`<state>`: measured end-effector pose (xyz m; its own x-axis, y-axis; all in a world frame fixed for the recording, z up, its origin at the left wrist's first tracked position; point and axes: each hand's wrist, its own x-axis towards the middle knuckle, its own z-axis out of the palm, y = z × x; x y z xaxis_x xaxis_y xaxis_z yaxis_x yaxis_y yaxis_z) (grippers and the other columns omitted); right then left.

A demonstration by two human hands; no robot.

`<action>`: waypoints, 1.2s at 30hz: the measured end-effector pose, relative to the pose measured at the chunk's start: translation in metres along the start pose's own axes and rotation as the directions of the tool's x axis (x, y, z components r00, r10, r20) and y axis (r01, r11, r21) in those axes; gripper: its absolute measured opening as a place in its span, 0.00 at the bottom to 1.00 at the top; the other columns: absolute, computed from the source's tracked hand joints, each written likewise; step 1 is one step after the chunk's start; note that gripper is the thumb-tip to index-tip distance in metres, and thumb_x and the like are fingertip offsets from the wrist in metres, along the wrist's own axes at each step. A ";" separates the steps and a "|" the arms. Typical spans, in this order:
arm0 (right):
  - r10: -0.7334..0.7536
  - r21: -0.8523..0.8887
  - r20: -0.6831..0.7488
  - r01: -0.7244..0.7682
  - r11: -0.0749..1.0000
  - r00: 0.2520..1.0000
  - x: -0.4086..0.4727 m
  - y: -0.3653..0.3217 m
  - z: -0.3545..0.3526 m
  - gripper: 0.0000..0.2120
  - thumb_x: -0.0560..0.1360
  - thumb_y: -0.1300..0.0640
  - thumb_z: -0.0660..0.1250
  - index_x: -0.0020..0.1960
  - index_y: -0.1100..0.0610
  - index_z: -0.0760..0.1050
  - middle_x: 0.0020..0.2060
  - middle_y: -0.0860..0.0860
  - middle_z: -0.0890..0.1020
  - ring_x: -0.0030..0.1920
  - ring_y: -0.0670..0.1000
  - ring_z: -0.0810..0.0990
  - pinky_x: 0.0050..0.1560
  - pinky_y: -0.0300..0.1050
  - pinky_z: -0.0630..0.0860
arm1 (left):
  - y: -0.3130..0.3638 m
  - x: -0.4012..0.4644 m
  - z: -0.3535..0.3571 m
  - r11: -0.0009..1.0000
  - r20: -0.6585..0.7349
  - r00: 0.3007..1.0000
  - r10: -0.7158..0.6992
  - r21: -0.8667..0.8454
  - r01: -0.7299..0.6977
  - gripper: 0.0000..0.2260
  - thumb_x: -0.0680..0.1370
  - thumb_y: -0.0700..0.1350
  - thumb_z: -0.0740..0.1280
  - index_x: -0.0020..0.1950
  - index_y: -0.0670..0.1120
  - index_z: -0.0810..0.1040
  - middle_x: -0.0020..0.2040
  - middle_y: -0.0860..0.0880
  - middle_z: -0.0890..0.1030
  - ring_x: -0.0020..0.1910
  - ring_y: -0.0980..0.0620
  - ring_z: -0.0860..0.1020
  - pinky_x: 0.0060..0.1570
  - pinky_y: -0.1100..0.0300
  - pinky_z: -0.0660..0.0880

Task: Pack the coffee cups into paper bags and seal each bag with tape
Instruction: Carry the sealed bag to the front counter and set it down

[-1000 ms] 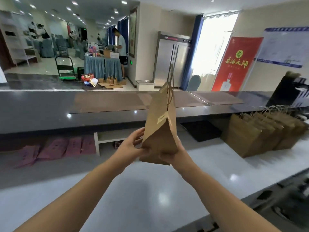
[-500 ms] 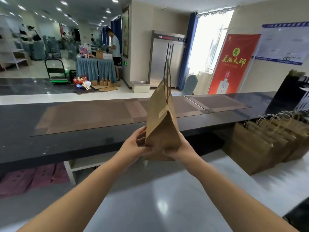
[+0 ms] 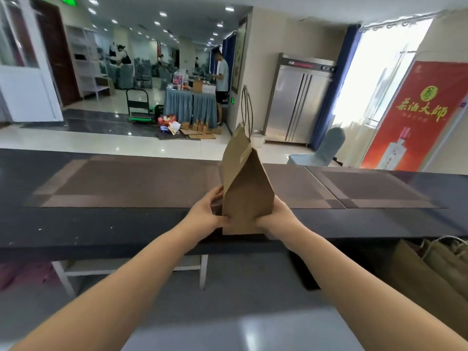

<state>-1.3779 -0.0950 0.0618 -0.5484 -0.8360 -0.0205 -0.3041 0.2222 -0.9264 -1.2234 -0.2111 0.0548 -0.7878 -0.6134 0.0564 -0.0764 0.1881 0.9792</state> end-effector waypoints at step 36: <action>-0.064 0.017 -0.102 0.067 0.998 0.993 0.196 0.046 -0.014 0.26 0.72 0.72 0.62 0.65 0.50 0.69 0.46 0.42 0.76 0.47 0.45 0.75 0.46 0.37 0.75 | -0.050 0.189 0.003 0.984 -0.311 0.950 0.031 0.175 0.025 0.29 0.73 0.35 0.69 0.72 0.48 0.67 0.63 0.50 0.76 0.63 0.51 0.74 0.59 0.61 0.70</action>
<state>-1.5104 -0.2415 0.0209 -0.6039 -0.7933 0.0776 -0.3267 0.1575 -0.9319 -1.3706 -0.3339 0.0156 -0.5610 -0.8152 0.1442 -0.2020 0.3037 0.9311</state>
